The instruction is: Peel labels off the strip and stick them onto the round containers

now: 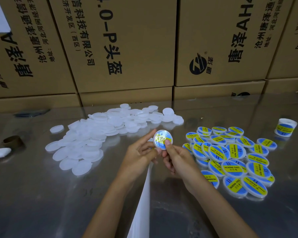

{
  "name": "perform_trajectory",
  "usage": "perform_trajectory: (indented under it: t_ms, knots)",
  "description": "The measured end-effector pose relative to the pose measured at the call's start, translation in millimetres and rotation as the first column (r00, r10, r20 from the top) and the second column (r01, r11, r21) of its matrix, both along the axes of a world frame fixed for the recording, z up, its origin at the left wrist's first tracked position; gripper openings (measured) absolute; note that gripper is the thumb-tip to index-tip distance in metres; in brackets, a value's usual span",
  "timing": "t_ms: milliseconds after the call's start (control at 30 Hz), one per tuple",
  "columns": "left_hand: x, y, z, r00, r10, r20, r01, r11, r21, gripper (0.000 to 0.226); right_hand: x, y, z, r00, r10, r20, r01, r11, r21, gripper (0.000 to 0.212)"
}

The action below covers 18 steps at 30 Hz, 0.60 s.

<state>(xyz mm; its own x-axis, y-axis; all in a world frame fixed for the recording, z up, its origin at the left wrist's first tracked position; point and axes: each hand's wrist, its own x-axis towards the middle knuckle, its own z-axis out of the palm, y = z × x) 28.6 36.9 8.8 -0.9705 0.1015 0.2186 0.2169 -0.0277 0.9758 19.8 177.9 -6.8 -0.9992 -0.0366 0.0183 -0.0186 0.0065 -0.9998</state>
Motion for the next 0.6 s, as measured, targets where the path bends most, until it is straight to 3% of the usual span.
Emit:
perform_trajectory:
  t_ms: [133, 233, 400, 500, 600]
  knots:
    - [-3, 0, -2, 0.993, 0.112, -0.024, -0.112, 0.993, -0.025, 0.035, -5, 4, -1, 1.0, -0.021, 0.012, 0.021, 1.0, -0.005, 0.045]
    - [-5, -3, -3, 0.98, 0.201, 0.003, -0.201, 0.979, 0.034, 0.03, -7, 6, -2, 0.995, -0.094, 0.036, 0.098, 0.988, -0.121, 0.041]
    - [-9, -13, -4, 0.936, 0.346, 0.07, -0.352, 0.928, 0.124, 0.032, -15, 24, -3, 0.935, -0.246, 0.254, 0.342, 0.814, -0.471, 0.037]
    - [-11, -18, -7, 0.909, 0.401, 0.11, -0.412, 0.904, 0.111, 0.034, -19, 32, -3, 0.903, -0.255, 0.345, 0.414, 0.731, -0.543, 0.032]
    - [-14, -20, -13, 0.894, 0.424, 0.145, -0.438, 0.895, 0.08, 0.035, -20, 34, -3, 0.895, -0.262, 0.36, 0.432, 0.71, -0.557, 0.024]
